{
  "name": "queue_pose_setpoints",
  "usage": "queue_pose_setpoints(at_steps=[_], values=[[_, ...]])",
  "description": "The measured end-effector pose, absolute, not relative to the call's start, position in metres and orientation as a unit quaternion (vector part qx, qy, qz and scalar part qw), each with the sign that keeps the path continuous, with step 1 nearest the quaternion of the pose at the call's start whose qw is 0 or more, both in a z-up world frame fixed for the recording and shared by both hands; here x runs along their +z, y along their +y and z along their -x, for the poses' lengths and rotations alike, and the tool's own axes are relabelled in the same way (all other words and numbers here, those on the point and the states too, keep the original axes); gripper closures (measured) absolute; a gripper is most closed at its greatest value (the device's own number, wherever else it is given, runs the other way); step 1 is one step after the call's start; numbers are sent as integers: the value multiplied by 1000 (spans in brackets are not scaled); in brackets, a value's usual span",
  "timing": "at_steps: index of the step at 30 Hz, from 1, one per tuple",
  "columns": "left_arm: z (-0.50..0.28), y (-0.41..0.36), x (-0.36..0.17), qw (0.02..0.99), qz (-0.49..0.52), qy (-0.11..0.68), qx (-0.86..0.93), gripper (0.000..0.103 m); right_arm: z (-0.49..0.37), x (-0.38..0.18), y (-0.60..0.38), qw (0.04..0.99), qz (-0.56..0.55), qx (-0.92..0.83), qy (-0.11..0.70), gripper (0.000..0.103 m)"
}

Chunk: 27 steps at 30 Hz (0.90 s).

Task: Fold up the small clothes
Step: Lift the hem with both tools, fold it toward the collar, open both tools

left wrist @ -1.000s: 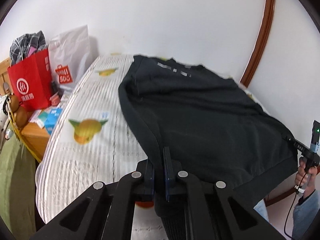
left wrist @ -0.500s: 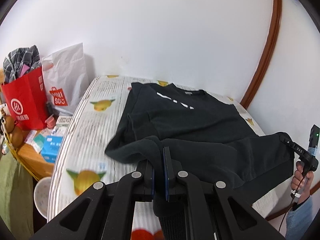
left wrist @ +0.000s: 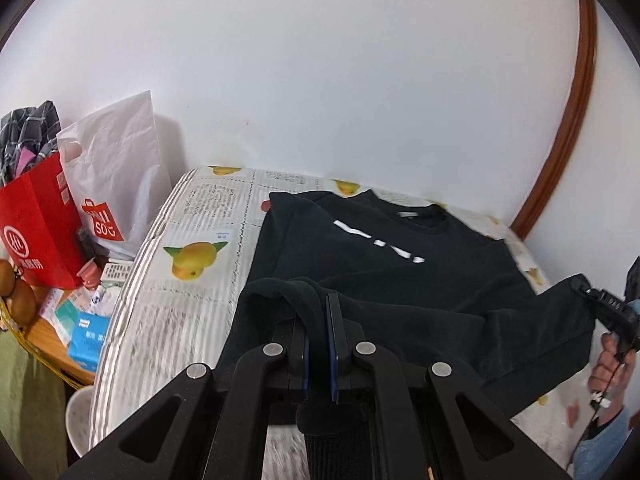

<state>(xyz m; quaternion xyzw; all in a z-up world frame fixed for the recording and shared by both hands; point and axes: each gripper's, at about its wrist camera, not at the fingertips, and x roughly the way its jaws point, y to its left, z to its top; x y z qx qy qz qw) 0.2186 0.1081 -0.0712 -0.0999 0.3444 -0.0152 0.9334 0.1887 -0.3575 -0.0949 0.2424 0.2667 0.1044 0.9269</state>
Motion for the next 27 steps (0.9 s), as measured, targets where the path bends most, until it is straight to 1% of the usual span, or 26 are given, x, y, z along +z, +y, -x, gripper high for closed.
queue_pose_setpoints(at_steps=[12, 18, 21, 24, 25, 26, 27], values=[[-277, 117, -126, 912, 76, 402, 25, 96, -257, -138, -353, 916, -204, 62, 341, 94], [-287, 120, -140, 904, 72, 420, 26, 94, -273, -159, -353, 907, -194, 44, 372, 94], [-287, 121, -142, 903, 73, 423, 26, 93, -273, -157, -352, 908, -185, 40, 375, 95], [-286, 122, -140, 901, 77, 426, 23, 93, -267, -151, -351, 906, -176, 45, 382, 89], [-285, 122, -139, 901, 78, 426, 21, 91, -264, -148, -350, 905, -169, 50, 387, 86], [-282, 122, -137, 901, 79, 427, 23, 86, -258, -145, -349, 905, -159, 57, 390, 81], [-279, 123, -136, 900, 80, 428, 24, 82, -248, -140, -349, 908, -145, 66, 388, 79]])
